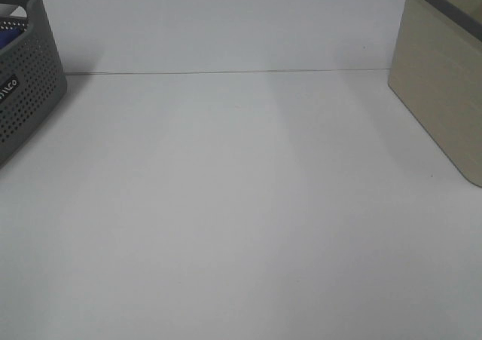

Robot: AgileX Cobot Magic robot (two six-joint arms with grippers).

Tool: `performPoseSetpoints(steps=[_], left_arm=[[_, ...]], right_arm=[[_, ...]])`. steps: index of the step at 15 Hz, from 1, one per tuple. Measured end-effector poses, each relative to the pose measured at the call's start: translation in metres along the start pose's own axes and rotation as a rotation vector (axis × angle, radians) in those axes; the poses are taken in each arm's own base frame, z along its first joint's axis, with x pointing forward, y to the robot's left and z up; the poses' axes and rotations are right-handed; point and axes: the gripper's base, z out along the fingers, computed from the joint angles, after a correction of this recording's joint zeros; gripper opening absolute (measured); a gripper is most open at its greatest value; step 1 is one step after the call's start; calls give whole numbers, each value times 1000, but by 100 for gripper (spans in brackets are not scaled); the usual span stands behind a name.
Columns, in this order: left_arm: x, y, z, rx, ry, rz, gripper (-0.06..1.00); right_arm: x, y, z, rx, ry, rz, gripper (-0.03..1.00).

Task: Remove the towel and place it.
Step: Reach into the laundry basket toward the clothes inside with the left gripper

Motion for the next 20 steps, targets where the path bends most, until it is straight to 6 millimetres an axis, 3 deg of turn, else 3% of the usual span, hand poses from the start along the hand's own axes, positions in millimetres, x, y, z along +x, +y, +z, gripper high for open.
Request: performPoseSetpoints(steps=[20], left_arm=[[0,0,0,0,0,0,99]], right_arm=[[0,0,0,0,0,0,81]])
